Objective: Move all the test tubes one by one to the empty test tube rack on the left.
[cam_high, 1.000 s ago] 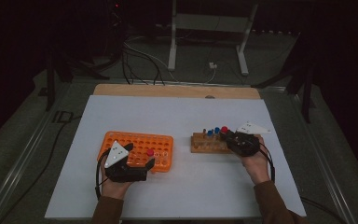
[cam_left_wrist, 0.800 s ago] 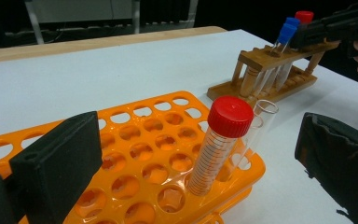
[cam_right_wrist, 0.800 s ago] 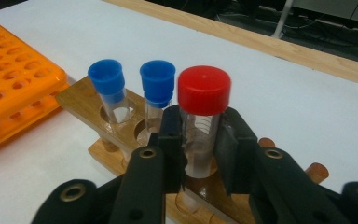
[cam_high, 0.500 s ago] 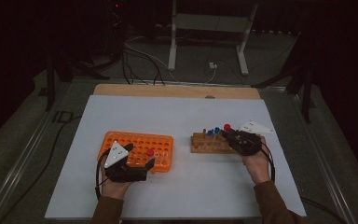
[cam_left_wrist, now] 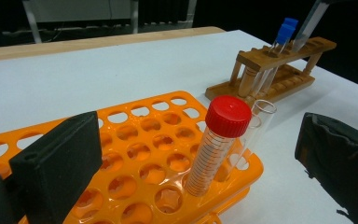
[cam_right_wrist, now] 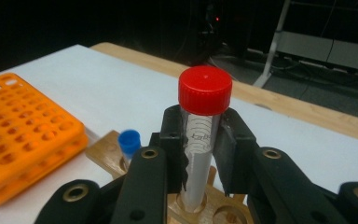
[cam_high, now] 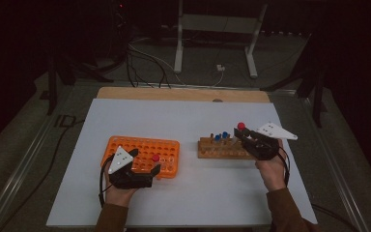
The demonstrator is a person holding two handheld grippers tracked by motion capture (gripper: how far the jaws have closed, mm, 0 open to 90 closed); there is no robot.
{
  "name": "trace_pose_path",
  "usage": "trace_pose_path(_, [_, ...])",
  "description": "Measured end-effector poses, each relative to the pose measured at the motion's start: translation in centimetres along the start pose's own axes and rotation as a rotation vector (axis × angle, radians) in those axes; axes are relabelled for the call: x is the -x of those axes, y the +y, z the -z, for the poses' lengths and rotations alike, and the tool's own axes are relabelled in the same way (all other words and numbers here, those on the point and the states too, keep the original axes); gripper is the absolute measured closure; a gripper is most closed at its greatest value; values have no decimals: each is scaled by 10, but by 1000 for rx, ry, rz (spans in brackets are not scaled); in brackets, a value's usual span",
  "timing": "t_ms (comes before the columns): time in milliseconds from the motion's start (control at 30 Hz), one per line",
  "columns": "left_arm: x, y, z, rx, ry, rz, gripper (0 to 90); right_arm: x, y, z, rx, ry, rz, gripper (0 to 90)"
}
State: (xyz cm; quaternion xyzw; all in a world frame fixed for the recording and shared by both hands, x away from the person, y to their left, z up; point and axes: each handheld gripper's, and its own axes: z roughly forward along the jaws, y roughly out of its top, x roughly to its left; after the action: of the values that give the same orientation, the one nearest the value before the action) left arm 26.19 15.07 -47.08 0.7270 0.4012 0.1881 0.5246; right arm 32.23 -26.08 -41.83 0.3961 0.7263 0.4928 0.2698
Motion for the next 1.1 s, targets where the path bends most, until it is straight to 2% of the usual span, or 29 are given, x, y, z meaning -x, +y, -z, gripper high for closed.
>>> trace_pose_path(167, [0, 0, 0, 2, 0, 1, 12, -2, 7, 8, 30, 13, 1, 746])
trace_pose_path(367, [1, 4, 4, 24, -3, 14, 12, -6, 13, 15, 43, 38, -2, 746])
trace_pose_path(700, [15, 22, 3, 38, -8, -39, 12, -15, 14, 18, 26, 96, -10, 745])
trace_pose_path(1100, [34, 45, -14, 42, -24, -89, 12, -24, 13, 15, 1, 149, -11, 745])
